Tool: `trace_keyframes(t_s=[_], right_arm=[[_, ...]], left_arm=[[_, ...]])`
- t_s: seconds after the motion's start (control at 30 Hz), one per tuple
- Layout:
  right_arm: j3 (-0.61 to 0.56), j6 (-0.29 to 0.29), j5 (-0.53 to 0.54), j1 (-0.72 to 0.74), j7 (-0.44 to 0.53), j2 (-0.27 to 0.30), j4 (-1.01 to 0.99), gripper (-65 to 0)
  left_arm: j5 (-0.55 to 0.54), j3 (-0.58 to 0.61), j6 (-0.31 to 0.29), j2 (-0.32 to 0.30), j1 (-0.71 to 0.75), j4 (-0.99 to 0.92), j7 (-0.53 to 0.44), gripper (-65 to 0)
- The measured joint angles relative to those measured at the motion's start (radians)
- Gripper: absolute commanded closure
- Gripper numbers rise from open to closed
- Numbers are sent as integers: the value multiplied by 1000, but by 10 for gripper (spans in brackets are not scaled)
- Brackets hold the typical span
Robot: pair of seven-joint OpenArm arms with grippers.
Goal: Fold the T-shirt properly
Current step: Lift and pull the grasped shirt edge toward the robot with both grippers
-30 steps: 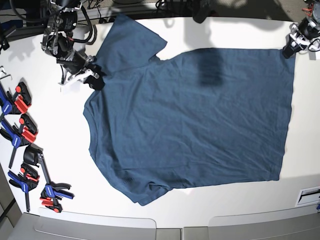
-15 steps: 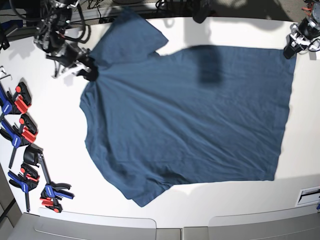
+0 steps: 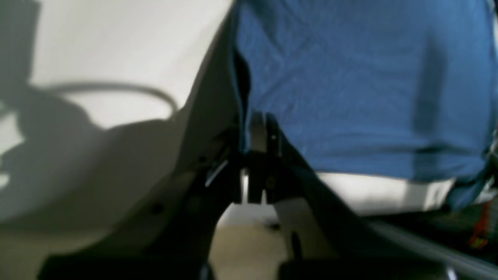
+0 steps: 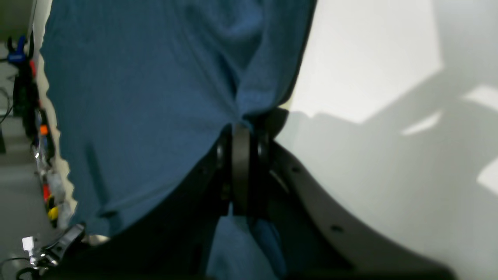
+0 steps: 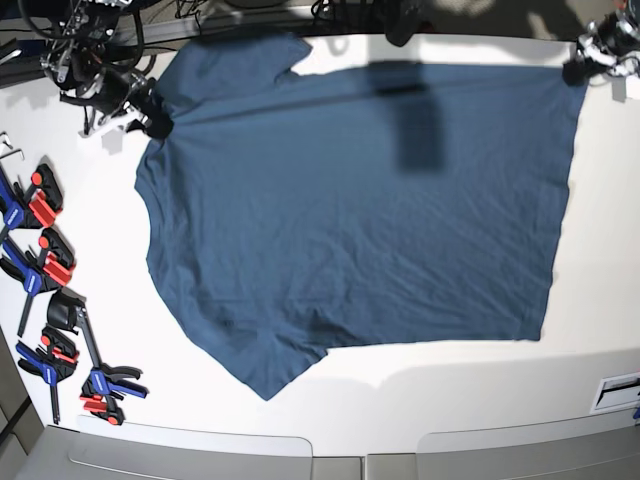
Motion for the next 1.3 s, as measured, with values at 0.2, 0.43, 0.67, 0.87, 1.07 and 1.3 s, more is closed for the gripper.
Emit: trace_keyframes(t_s=[0.2, 0.43, 0.67, 0.87, 1.07, 1.3], right_arm=[[5, 0, 44, -56, -18, 2, 5, 0], [6, 8, 77, -150, -30, 2, 51, 0], [4, 3, 29, -233, -55, -1, 212, 0], [4, 3, -10, -263, -51, -1, 379, 0], [3, 7, -26, -233, 44, -2, 428, 0], [-14, 11, -138, -107, 109, -21, 415, 0]], left_arm=[[30, -11, 7, 2, 101, 175, 10, 0], [15, -126, 6, 3, 132, 232, 11, 0], [5, -152, 7, 3, 135, 232, 40, 0], [-47, -152, 7, 2, 140, 232, 46, 0], [-62, -152, -8, 0, 118, 232, 39, 0], [-58, -154, -11, -1, 7, 234, 53, 0]])
